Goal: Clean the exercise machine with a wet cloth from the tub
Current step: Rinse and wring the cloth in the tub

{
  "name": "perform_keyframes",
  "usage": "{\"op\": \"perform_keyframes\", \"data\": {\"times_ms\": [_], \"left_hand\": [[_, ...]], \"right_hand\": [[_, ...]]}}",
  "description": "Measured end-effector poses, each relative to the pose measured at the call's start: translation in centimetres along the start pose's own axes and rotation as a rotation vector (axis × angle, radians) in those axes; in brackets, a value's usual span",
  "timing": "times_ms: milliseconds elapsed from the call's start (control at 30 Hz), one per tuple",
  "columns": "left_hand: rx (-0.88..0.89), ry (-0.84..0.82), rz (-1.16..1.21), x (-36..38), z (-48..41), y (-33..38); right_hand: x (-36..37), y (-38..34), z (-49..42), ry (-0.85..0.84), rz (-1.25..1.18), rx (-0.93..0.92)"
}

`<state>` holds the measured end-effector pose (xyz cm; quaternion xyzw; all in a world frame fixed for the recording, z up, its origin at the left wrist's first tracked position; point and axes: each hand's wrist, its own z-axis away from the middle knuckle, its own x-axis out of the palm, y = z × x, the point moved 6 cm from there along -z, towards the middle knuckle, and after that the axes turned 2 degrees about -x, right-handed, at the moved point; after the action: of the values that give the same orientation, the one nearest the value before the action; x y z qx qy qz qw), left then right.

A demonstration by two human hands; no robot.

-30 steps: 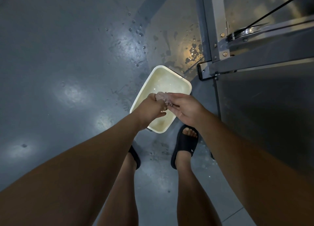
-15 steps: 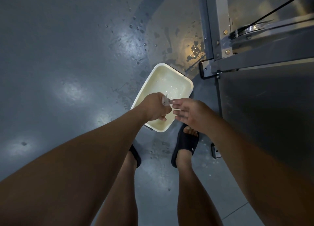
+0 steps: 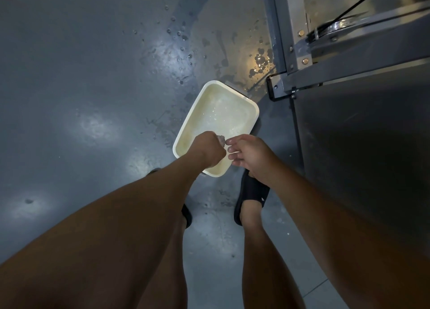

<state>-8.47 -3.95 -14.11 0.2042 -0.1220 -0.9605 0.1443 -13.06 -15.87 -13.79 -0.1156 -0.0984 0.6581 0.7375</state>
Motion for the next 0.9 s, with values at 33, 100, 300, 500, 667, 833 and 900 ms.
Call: {"op": "perform_keyframes", "data": {"times_ms": [33,100,300,500,667,833,900], "left_hand": [[0.01,0.012,-0.007,0.1,0.0,0.0],[0.027,0.034,-0.037,0.3,0.0,-0.1],[0.013,0.028,0.081,0.4,-0.2,-0.4],[0.04,-0.079,0.415,-1.2,1.5,-1.7],[-0.068,-0.175,0.651,-2.0,3.2,-2.3],[-0.12,-0.292,0.732,-2.1,3.7,-1.7],[-0.12,-0.317,0.708,-2.1,3.6,-1.3]], "right_hand": [[0.1,0.0,0.1,-0.008,0.0,-0.007],[0.3,-0.1,0.2,-0.017,-0.006,-0.023],[0.6,-0.9,0.8,-0.005,0.233,-0.198],[0.4,-1.7,0.6,-0.044,0.275,-0.257],[1.4,-3.3,1.4,-0.095,0.348,-0.35],[1.9,-5.3,2.9,-0.053,0.65,-0.531],[2.5,-5.7,3.6,-0.12,0.853,-0.633]]}}
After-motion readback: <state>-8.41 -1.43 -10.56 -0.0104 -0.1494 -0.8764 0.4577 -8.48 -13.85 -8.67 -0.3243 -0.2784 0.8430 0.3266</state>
